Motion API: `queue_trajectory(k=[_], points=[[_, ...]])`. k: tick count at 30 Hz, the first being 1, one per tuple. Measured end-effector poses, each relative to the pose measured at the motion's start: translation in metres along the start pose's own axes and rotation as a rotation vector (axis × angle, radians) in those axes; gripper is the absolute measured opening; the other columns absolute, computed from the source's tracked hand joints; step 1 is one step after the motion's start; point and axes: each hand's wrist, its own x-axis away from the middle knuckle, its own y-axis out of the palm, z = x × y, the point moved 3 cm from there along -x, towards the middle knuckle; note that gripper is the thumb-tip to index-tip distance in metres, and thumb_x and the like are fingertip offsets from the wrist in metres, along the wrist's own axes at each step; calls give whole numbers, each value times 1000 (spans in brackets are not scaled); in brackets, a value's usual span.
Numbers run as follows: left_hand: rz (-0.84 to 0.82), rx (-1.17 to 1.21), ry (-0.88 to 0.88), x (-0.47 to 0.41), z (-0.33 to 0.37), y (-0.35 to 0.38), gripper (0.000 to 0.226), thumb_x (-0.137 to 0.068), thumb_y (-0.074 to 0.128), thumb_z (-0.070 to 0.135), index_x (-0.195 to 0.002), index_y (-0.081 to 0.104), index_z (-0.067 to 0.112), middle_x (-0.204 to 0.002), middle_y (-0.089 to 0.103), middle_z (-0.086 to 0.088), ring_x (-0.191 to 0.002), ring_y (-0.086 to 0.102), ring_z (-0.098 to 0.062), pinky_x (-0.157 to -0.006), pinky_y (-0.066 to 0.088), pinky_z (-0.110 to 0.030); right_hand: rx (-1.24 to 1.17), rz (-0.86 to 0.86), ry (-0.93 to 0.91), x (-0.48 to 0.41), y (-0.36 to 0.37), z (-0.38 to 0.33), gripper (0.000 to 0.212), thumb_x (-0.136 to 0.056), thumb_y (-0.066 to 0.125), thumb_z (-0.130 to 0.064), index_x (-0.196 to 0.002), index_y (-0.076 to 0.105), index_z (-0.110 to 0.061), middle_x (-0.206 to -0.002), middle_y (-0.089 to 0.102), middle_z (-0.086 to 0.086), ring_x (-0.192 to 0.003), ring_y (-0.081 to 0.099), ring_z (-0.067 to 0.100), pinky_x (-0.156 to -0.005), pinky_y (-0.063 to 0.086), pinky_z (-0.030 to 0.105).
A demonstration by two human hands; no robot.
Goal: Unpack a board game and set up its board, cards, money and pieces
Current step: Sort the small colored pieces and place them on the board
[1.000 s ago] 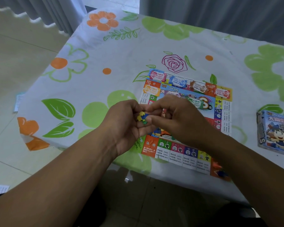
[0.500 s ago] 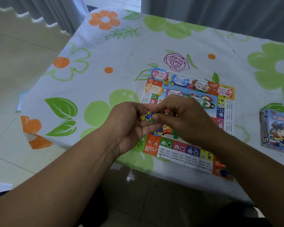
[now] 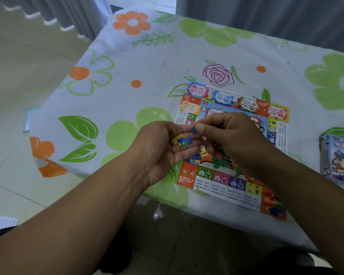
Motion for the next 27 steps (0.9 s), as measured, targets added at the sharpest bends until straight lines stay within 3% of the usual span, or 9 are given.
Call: queue_trajectory(k=[4,13,20,23,27], points=[[8,-3,2,1,1,1,40,-93,32,1,-111,66,-6,-98,73,-24,-83,74,-29,-78,61,-36,-14,-3,21,0,-2,1,11,-96,62,-12,-96,72,-8,-58,60,7,-49,53,15,-43,42,24],[86,-23,37,2,2,2,28,-90,42,-4,-109,63,-4,-91,74,-18,-81,75,-28,-80,61,-37,71,4,10,1,-6,5,10,-93,65,-5,-95,74,-10,-66,63,20,-52,53,21,-45,46,24],[204,31,147,0,7,-7,24,-89,42,-5,-102,62,-5,-90,75,-20,-82,75,-29,-73,63,-35,245,-20,96,-3,-8,23,13,-91,65,-2,-86,73,-11,-54,60,2,-47,51,15,-44,42,23],[209,27,165,0,8,-7,23,-89,42,-5,-100,62,-5,-92,75,-21,-86,75,-30,-74,63,-35,439,-57,70,-5,1,34,17,-92,65,-4,-88,76,-16,-55,61,-9,-51,53,11,-53,47,29],[199,5,156,1,7,-5,22,-88,42,-6,-97,62,-4,-93,75,-21,-91,74,-32,-75,63,-35,544,-85,37,-6,10,36,18,-95,64,-10,-102,78,-18,-86,73,-4,-81,68,13,-77,59,40]])
